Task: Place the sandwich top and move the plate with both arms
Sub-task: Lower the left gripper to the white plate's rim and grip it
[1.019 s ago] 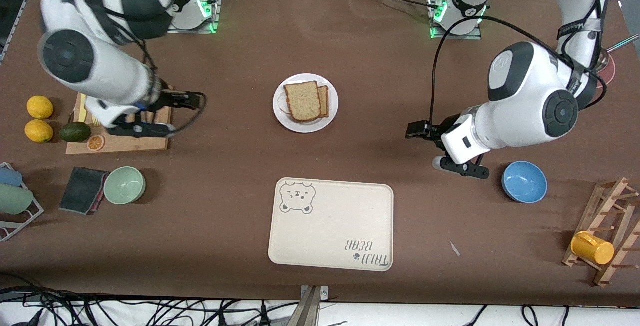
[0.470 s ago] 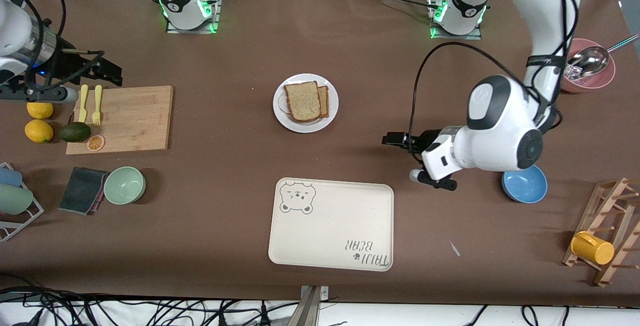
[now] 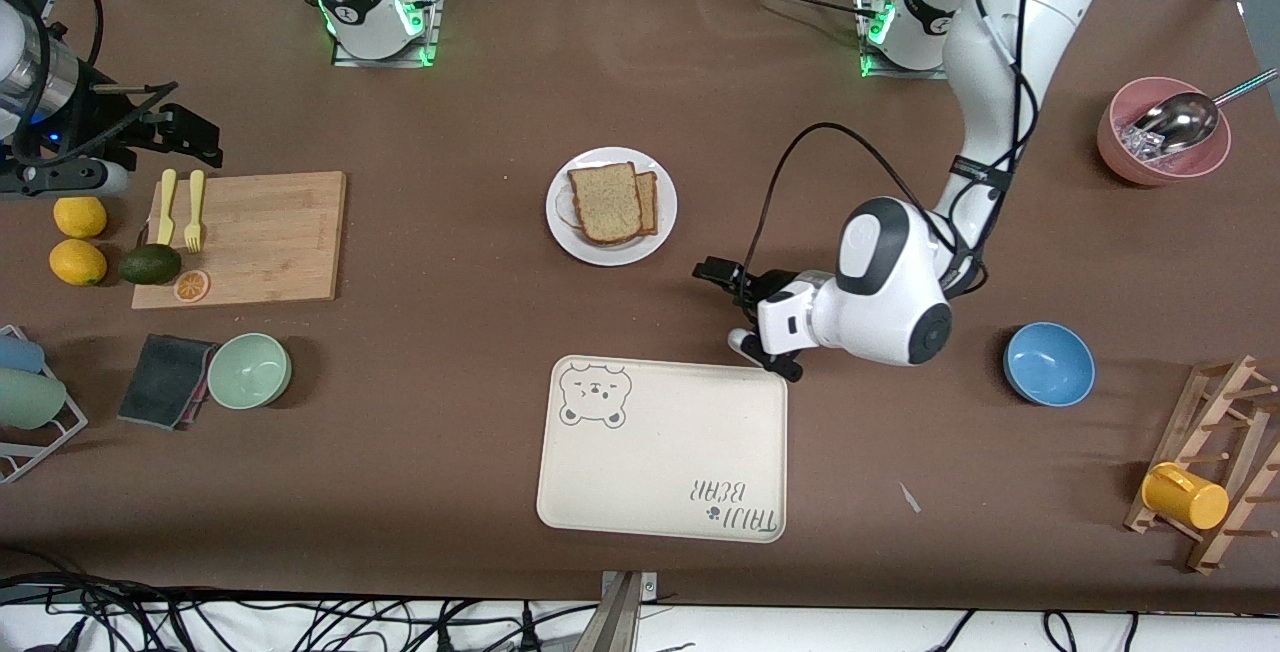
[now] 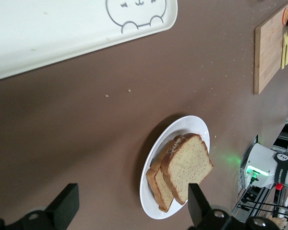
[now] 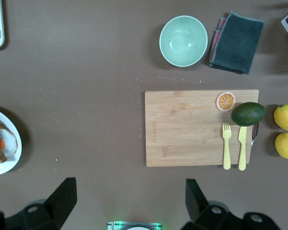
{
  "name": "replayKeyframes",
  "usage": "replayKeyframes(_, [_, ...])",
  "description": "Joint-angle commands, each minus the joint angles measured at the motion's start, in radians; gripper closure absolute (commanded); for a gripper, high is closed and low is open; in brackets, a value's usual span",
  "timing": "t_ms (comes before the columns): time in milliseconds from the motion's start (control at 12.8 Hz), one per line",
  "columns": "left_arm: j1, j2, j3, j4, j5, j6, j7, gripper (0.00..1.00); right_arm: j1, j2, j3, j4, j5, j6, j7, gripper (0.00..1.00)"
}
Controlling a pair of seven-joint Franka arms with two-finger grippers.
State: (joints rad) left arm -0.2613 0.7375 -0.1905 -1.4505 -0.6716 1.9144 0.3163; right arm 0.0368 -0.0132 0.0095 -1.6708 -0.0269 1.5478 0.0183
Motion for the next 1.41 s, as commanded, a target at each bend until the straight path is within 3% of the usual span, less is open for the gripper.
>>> replayKeyframes(0, [-0.035,0.018,0.0,-0.016,-0.078,0.011,0.079,0.0,-0.009,-0.011,-0.002,0.008,0.005,0.018,0.037,0.0])
replayKeyframes(392, [-0.084,0.074,0.0,-0.017,-0.151,0.043,0.211,0.03,-0.009,-0.01,-0.002,0.01,0.005,0.04,0.1,0.0])
replayKeyframes(862, [-0.098,0.158,0.0,-0.017,-0.286,0.075,0.357,0.2,-0.009,-0.005,-0.002,0.01,0.005,0.037,0.086,0.0])
replayKeyframes(1019, [-0.096,0.164,0.0,-0.021,-0.292,0.077,0.391,0.32,-0.006,0.001,-0.002,0.011,0.005,0.037,0.087,0.0])
replayKeyframes(1175, [-0.099,0.174,0.002,-0.019,-0.292,0.084,0.395,0.55,-0.002,0.006,-0.002,0.011,0.005,0.037,0.097,0.0])
replayKeyframes(1332, [-0.113,0.181,0.0,-0.019,-0.292,0.112,0.4,0.57,-0.003,0.007,-0.002,0.01,0.005,0.035,0.097,0.0])
